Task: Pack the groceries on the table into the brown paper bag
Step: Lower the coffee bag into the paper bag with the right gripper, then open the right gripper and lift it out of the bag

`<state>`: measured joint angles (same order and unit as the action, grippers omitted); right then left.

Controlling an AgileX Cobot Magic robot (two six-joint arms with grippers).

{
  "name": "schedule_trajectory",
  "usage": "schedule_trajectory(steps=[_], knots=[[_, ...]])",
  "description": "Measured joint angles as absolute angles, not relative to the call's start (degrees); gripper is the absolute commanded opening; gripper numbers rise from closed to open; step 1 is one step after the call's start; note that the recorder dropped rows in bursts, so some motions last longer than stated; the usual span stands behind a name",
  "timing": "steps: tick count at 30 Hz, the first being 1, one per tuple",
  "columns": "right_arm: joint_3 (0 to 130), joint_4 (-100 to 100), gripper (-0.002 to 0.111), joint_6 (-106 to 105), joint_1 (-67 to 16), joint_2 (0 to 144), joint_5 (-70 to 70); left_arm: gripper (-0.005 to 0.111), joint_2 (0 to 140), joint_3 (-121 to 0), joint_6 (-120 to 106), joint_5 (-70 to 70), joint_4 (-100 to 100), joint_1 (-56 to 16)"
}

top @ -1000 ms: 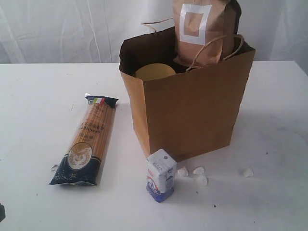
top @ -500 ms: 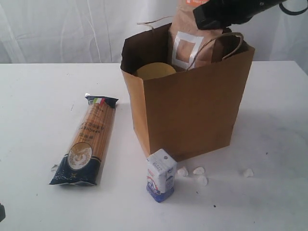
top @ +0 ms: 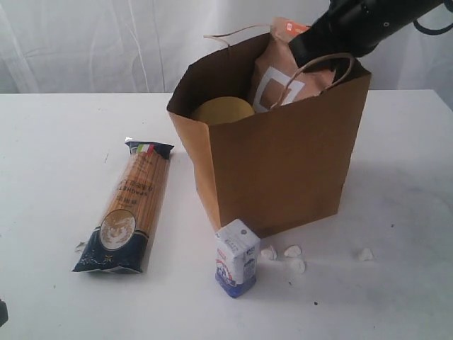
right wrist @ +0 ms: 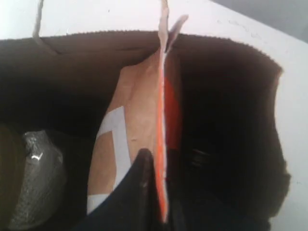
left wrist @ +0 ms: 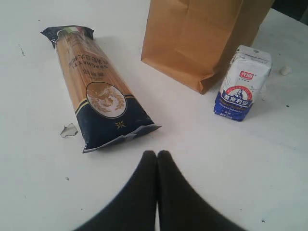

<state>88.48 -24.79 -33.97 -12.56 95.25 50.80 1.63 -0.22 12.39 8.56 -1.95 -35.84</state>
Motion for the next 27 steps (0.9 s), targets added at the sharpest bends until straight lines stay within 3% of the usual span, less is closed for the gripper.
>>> schedule_trajectory(steps=[5, 7, 9, 15, 19, 22, 27], knots=[[88.48, -22.96, 0.083, -33.97, -12.56, 95.14, 55.06, 0.0, 1.63, -0.22, 12.39, 8.56, -1.95, -35.84], [88.48, -22.82, 0.096, -33.59, -12.59, 94.59, 55.18, 0.0, 1.63, -0.22, 12.39, 8.56, -1.95, -35.84], [88.48, -22.82, 0.099, -33.35, -12.59, 93.73, 54.5, 0.0, 1.63, -0.22, 12.39, 8.56, -1.95, -35.84], [88.48, -22.48, 0.094, -32.56, -12.59, 90.6, 52.3, 0.0, 1.63, -0.22, 12.39, 8.56, -1.95, -35.84], [88.48, -22.33, 0.083, -31.85, -12.59, 88.54, 51.76, 0.0, 1.63, -0.22, 12.39, 8.56, -1.95, -35.84], [88.48, -21.65, 0.062, -30.58, -12.59, 86.95, 51.64, 0.0, 1.63, -0.22, 12.39, 8.56, -1.95, -35.84], [88.48, -21.0, 0.012, -29.59, -12.59, 84.28, 51.75, 0.0, 1.63, -0.22, 12.39, 8.56, -1.95, -35.84]])
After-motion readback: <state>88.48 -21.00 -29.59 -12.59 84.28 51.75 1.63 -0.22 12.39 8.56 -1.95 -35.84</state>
